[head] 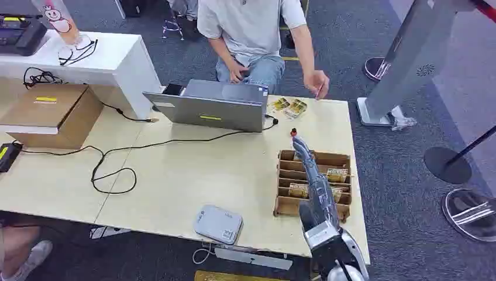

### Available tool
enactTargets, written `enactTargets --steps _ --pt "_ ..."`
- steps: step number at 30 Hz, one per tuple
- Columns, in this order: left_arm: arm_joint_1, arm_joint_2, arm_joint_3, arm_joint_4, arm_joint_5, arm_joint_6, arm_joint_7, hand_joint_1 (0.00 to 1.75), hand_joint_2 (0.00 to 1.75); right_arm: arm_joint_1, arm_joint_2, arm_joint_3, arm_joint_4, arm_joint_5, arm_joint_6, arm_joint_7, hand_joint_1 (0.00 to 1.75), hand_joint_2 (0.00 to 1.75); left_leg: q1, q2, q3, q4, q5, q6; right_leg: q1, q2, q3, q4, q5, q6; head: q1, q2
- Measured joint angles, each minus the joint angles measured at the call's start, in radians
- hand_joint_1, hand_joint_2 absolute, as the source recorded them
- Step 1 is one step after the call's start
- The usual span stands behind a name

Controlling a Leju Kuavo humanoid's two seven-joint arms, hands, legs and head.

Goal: Pass the card to the sensor for recognition and then transmit it.

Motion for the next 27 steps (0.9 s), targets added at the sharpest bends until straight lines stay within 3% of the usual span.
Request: enactTargets --steps 17,27 --pt "0.0 0.0 0.0 0.0 0.0 0.0 -0.002 0.0 0.0 -0.001 0.0 0.0 0.0 0.031 -0.008 -0.005 0.0 0.0 0.0 0.0 0.0 0.0 0.0 0.0 0.0 0.0 0.0 0.0 0.0 0.0 0.0 0.0" --pt "0.005 0.0 0.0 0.0 -0.011 0.0 -0.011 0.0 0.0 -0.042 0.0 0.0 0.001 0.177 -0.078 -0.015 0.0 0.0 0.0 0.0 0.0 0.0 0.0 0.0 0.0 0.0 0.0 0.0 0.0 0.0 0.0 0.0"
